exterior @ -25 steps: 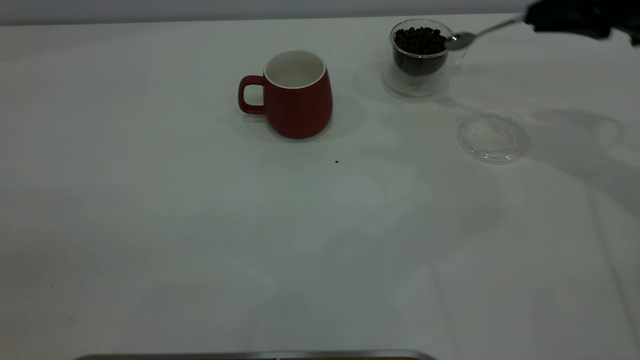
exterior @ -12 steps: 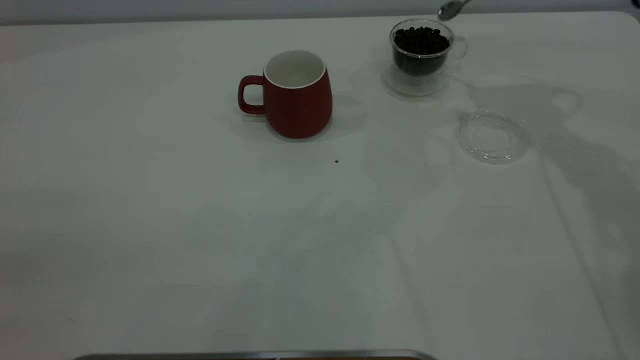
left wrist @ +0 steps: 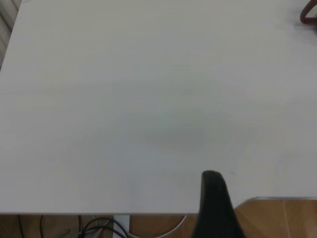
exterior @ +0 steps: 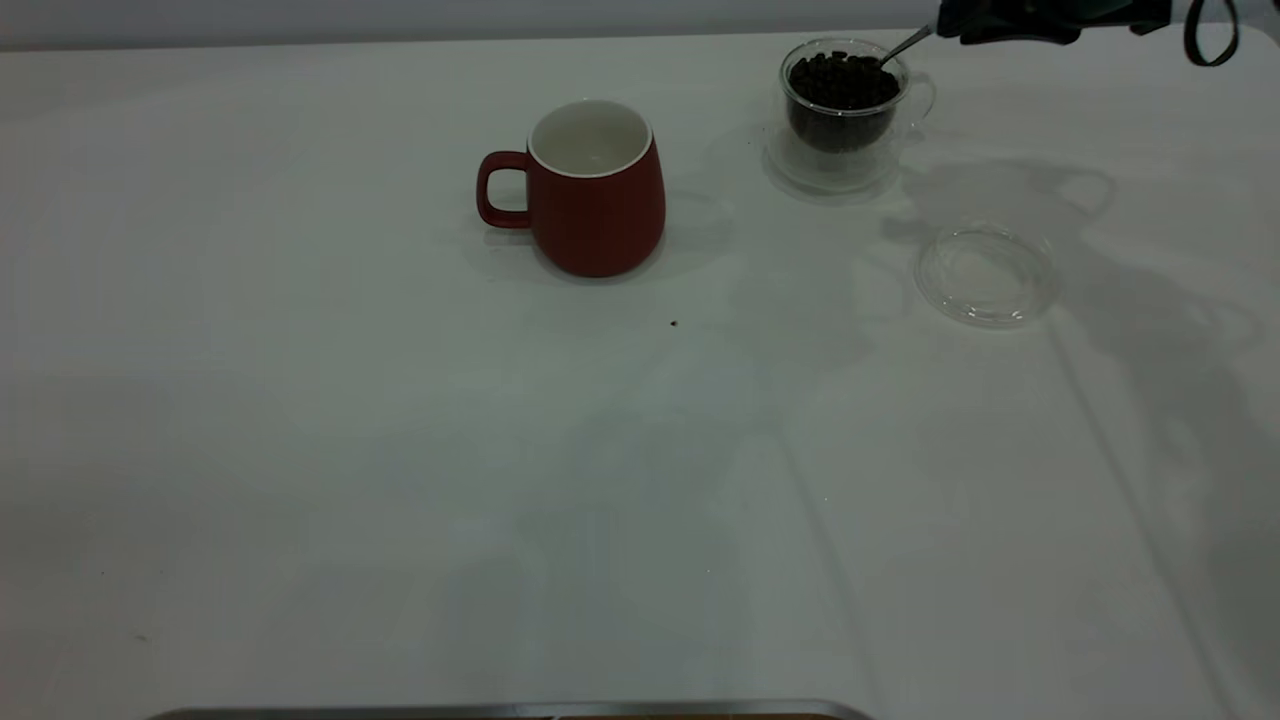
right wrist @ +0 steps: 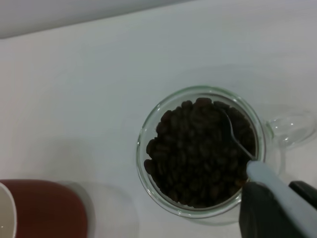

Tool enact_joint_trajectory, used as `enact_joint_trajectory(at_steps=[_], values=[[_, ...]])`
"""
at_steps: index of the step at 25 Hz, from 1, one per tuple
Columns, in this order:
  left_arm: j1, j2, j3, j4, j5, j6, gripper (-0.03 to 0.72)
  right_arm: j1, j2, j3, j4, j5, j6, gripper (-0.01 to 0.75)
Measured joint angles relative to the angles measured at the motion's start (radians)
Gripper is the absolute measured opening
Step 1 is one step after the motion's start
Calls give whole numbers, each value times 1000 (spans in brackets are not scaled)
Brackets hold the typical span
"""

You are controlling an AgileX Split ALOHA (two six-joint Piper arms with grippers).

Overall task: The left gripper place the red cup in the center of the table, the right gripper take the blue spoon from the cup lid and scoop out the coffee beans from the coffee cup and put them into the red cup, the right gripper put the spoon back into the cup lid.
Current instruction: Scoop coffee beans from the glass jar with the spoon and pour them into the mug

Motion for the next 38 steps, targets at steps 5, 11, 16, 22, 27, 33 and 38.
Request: enact_joint_trajectory(at_steps=[5, 11, 16, 22, 27, 33, 38], values=[[0, 0, 0, 0, 0, 0, 577, 1, 29, -5, 3, 13, 25, 111], [0, 0, 0, 0, 0, 0, 577, -6, 56, -5, 3, 55, 97, 111], [0, 0, 0, 0, 0, -2, 577, -54, 60, -5, 3, 142, 152, 111], [0, 0, 0, 0, 0, -2, 577, -120, 103, -5, 3, 288, 227, 110], [0, 0, 0, 0, 0, -2, 577, -159, 151, -9, 3, 398, 250, 110], [0, 0, 0, 0, 0, -1, 577, -183, 159, -10, -1, 480, 254, 110], [0, 0, 0, 0, 0, -1, 577, -199, 159, -10, -2, 522, 254, 110]])
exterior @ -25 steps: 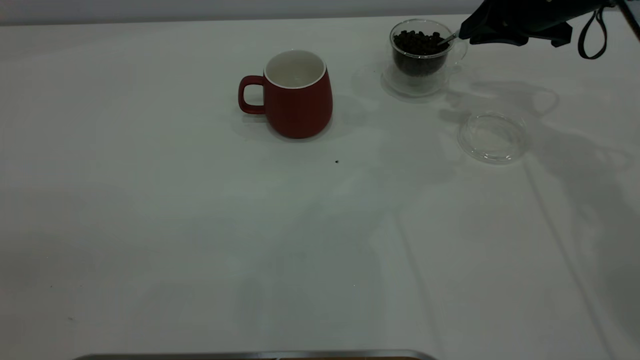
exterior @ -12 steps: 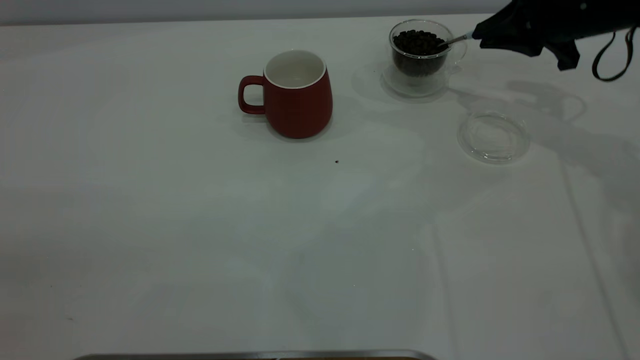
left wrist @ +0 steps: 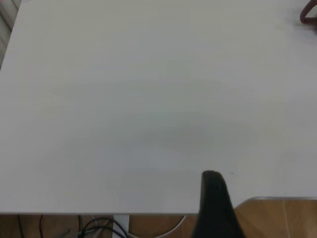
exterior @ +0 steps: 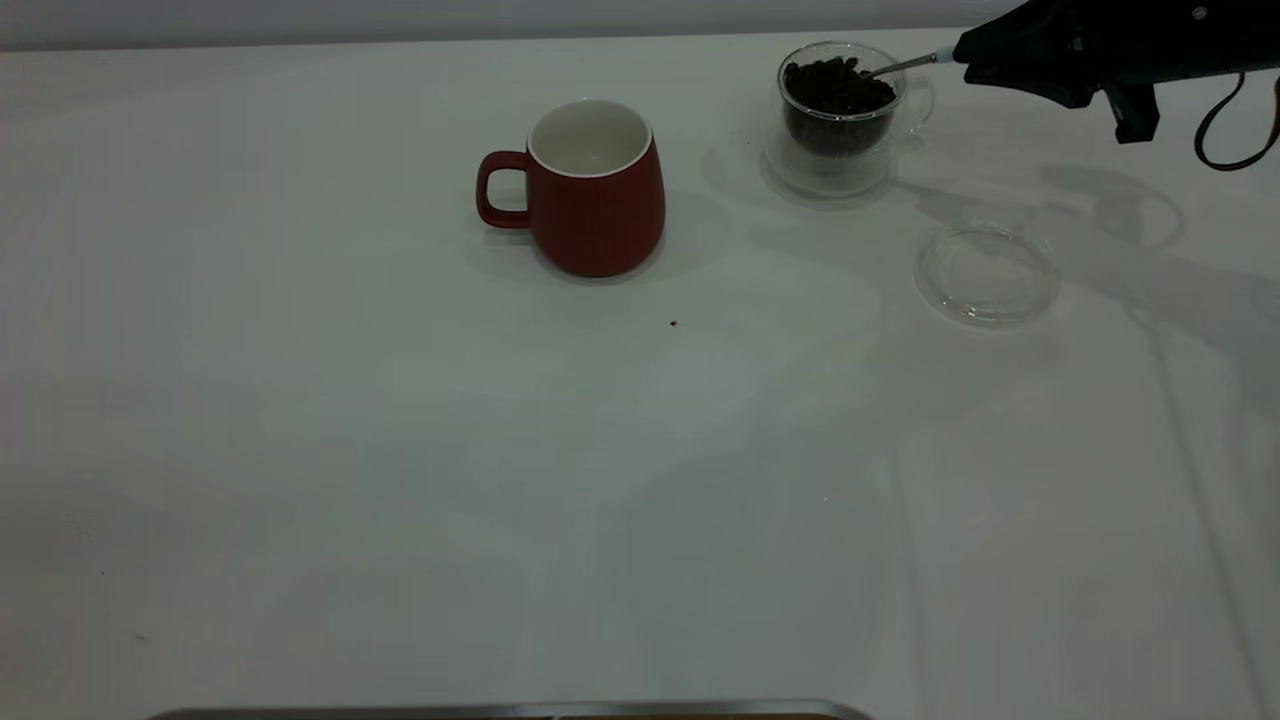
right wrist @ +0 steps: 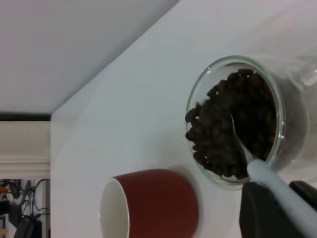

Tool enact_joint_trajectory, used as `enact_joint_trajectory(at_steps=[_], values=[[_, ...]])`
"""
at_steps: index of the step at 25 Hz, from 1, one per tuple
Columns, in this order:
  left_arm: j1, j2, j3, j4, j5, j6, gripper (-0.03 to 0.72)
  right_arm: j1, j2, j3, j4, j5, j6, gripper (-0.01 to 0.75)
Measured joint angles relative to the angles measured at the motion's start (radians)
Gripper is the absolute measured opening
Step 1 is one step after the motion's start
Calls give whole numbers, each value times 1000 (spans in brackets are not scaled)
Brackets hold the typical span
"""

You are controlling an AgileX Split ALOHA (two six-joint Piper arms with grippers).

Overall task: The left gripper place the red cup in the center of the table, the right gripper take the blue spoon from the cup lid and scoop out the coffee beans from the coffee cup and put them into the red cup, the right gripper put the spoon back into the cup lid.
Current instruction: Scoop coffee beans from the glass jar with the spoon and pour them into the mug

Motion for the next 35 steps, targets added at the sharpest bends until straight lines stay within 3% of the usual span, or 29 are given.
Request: enact_joint_trajectory(at_steps=[16, 35], values=[[0, 0, 0, 0, 0, 2, 577, -43, 2, -1, -3, 75, 1, 109], [0, 0, 0, 0, 0, 1, 577, -19, 2, -1, -3, 234, 20, 109]])
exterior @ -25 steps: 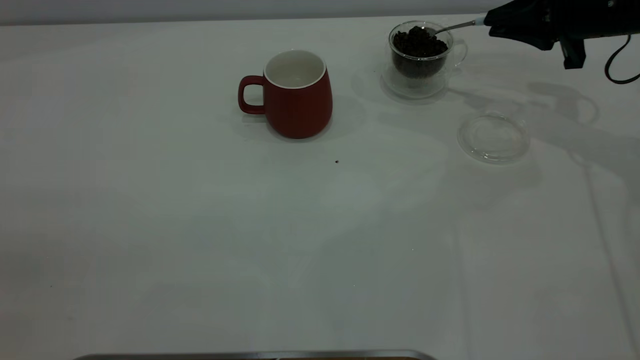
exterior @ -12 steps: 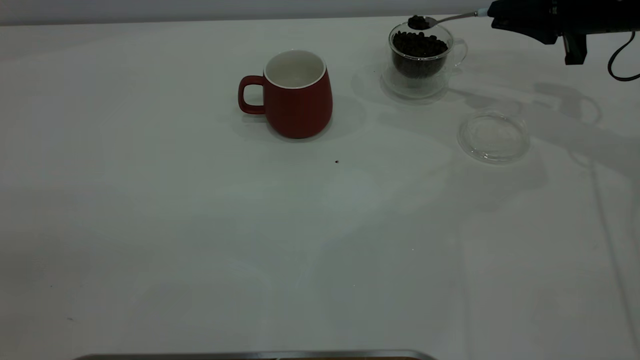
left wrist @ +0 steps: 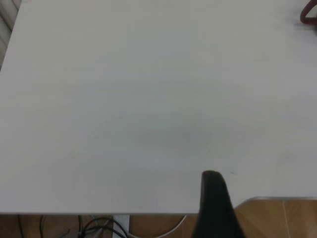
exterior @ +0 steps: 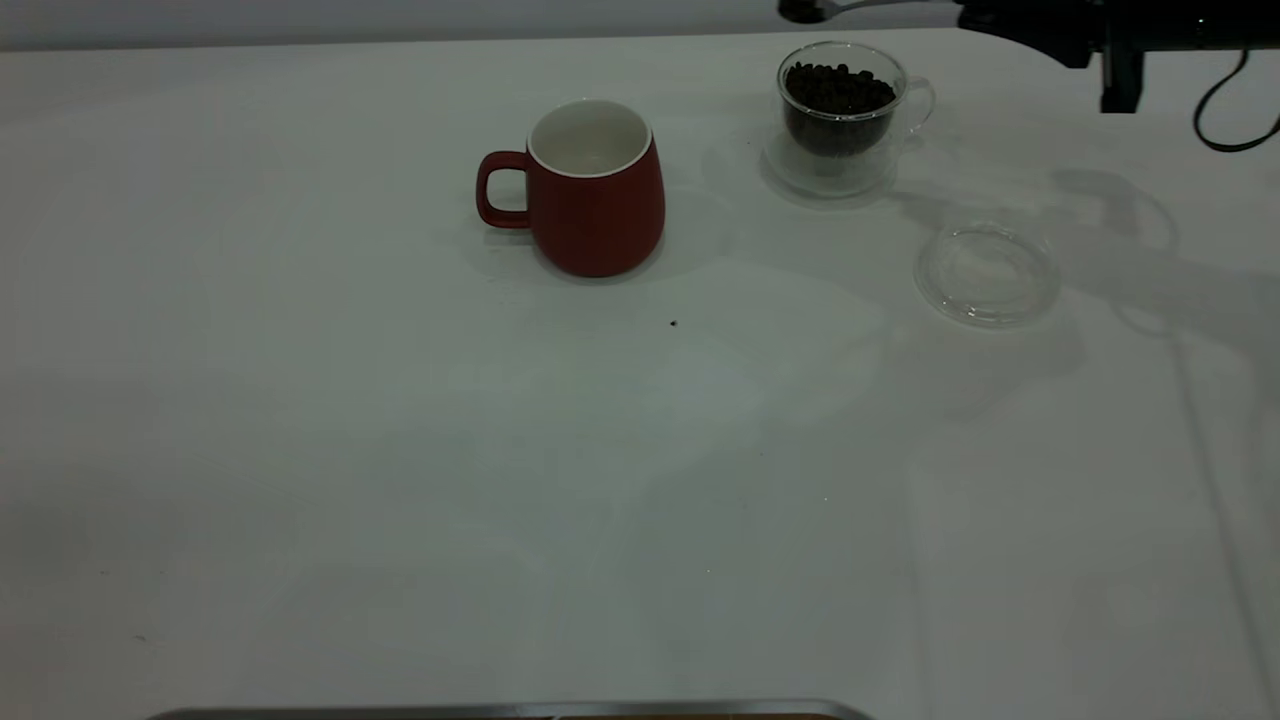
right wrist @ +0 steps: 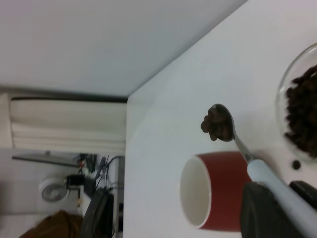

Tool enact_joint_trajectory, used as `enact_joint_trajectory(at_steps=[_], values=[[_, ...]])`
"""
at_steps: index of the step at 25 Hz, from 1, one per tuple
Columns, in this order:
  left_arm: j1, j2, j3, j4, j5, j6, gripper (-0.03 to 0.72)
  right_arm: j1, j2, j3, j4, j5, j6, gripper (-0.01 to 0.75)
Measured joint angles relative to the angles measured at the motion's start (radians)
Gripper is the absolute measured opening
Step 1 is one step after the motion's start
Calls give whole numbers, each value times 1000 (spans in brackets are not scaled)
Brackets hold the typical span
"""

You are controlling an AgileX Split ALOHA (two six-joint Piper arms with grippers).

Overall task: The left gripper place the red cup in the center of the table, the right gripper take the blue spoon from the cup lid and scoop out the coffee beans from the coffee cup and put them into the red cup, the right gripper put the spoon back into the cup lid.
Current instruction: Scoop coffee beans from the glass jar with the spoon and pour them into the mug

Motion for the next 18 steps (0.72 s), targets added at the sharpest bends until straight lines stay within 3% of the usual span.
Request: enact_joint_trajectory(at_steps=[18], values=[[0, 0, 0, 0, 0, -1, 577, 225, 0, 0, 0, 4, 68, 109]])
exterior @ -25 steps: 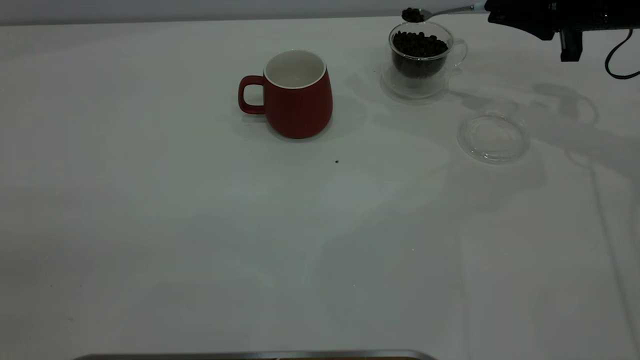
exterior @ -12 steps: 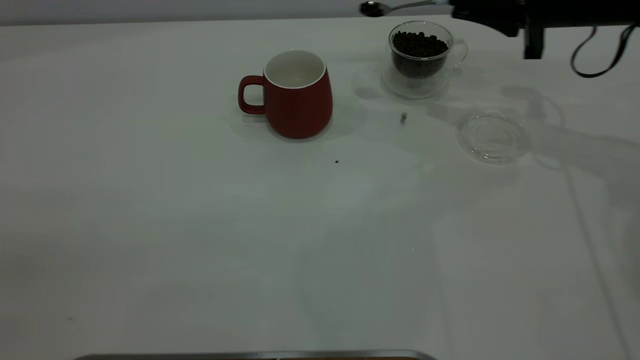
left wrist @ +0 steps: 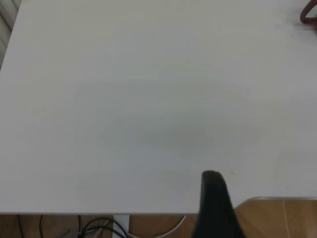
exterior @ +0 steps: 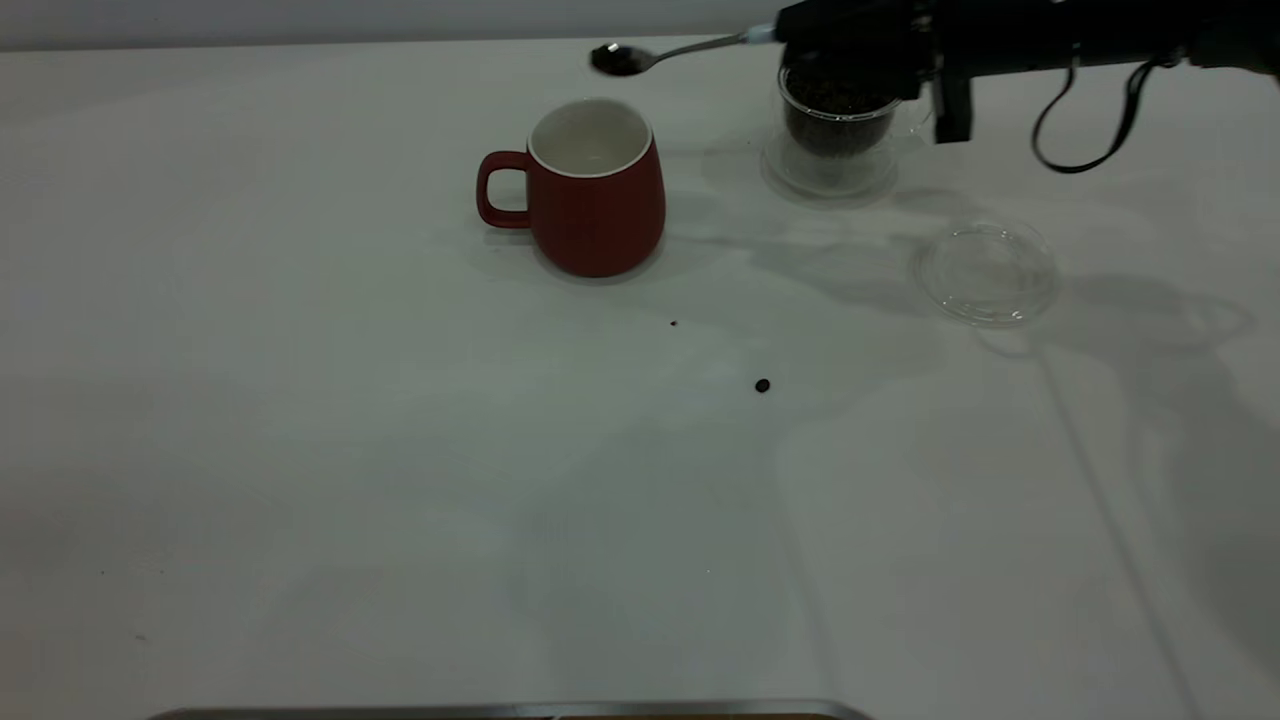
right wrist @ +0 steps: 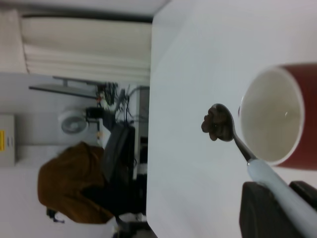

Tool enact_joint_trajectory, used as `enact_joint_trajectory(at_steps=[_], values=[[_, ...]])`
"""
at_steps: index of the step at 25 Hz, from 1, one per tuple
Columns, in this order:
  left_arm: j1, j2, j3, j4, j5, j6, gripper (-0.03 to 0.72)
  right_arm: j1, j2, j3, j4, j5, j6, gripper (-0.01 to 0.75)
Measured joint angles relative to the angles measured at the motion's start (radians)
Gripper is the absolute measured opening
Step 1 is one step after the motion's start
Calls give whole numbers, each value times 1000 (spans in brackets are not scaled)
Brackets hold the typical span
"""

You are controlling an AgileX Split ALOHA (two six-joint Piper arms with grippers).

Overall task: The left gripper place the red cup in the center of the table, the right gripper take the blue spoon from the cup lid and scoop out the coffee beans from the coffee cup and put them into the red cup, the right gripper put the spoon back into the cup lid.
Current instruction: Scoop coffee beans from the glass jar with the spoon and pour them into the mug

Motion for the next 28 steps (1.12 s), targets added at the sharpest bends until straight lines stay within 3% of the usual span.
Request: enact_joint_trajectory(at_steps=[7, 13, 28], values=[[0, 0, 0, 0, 0, 0, 577, 69, 0, -7, -1, -137, 1, 109], [0, 0, 0, 0, 0, 1, 577, 84, 4, -56, -3, -216, -50, 109], [0, 0, 0, 0, 0, 2, 577, 84, 4, -78, -3, -217, -570, 109]])
